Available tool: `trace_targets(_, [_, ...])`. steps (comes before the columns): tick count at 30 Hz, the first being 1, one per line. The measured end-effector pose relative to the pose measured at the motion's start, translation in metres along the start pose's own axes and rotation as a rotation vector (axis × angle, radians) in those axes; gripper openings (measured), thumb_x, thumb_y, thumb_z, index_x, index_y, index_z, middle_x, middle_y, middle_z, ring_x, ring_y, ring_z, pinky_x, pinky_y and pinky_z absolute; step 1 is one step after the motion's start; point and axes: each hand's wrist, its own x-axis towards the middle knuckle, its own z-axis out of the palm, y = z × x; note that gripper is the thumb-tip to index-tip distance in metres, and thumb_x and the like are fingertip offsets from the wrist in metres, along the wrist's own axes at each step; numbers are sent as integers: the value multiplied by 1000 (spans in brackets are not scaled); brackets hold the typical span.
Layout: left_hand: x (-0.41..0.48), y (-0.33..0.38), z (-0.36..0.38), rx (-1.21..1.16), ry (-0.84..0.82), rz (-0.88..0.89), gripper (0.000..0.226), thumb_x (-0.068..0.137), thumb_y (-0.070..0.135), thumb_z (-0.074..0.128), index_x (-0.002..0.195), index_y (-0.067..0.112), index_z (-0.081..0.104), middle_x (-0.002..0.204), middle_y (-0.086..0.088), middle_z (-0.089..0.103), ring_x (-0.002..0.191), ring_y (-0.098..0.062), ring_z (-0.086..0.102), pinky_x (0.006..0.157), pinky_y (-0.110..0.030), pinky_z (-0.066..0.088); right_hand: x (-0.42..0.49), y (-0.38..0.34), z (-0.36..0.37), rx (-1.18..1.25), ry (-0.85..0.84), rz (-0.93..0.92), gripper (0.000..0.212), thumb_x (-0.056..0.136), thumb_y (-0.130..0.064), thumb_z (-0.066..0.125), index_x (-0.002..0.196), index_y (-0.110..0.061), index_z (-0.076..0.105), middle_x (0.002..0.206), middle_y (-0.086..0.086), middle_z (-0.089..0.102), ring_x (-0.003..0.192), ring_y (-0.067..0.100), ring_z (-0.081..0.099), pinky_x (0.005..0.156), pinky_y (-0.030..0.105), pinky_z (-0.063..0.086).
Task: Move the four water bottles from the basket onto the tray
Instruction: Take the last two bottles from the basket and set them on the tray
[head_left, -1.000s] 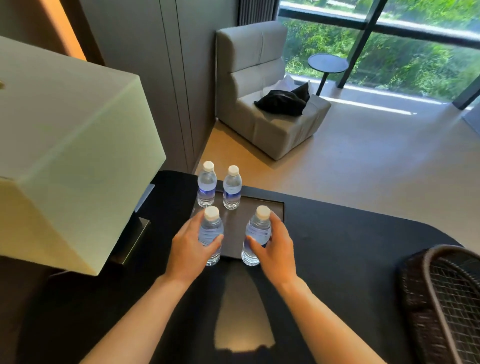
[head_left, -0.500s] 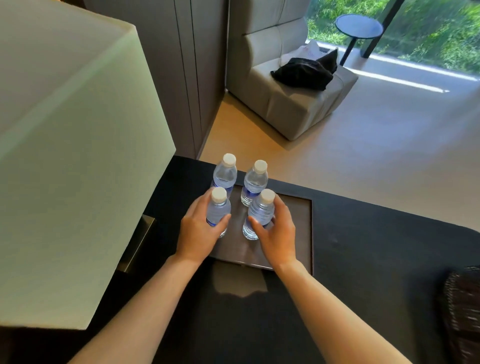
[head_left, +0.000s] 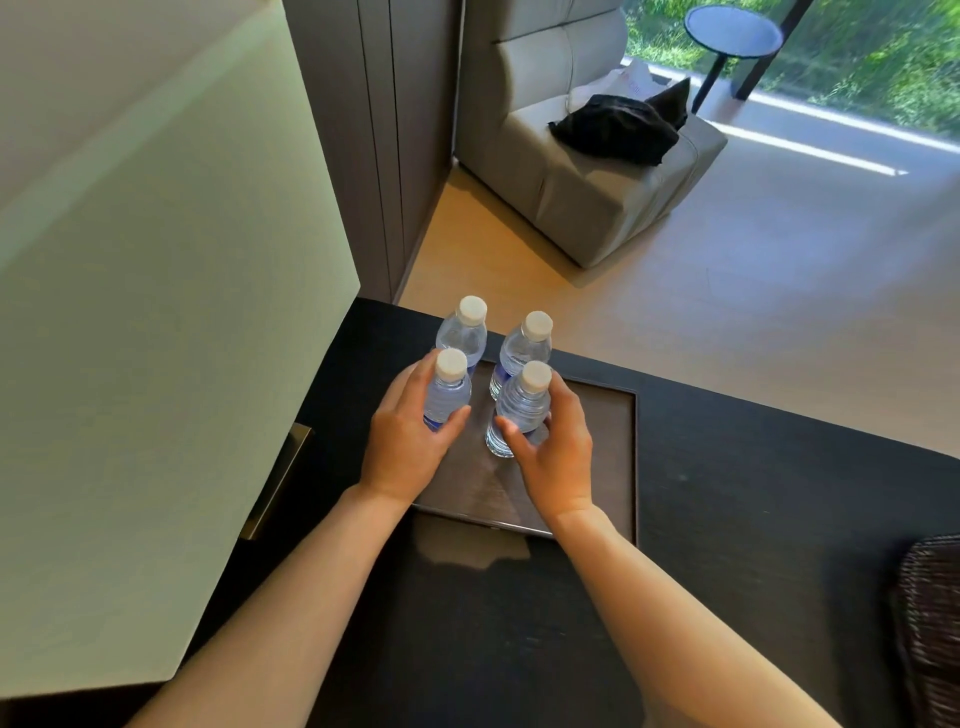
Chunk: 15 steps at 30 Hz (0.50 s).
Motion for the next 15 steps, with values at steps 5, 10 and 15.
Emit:
trace_targets(5, [4, -1, 2, 0, 0, 8, 77, 84, 21, 85, 151, 15, 47, 143, -11, 59, 133, -25, 57, 104, -27, 42, 2, -2, 2, 12, 4, -3, 74, 87, -19, 84, 149, -21, 44, 148, 7, 56, 136, 23, 55, 114, 41, 47])
trace_targets(10, [7, -2, 4, 3, -2, 18, 77, 84, 21, 85, 151, 15, 47, 145, -11, 59, 135, -26, 56, 106, -29, 40, 2, -2, 4, 9, 3, 0, 74, 88, -20, 83, 150, -20, 44, 149, 8, 55, 137, 25, 55, 114, 43, 48])
trace_targets(15, [7, -3, 7, -6, -3, 17, 78, 85, 20, 85, 152, 14, 45, 145, -12, 58, 135, -28, 56, 106, -32, 41, 2, -2, 7, -7, 12, 5, 76, 87, -20, 84, 151, -20, 43, 149, 9, 54, 137, 26, 55, 113, 42, 47])
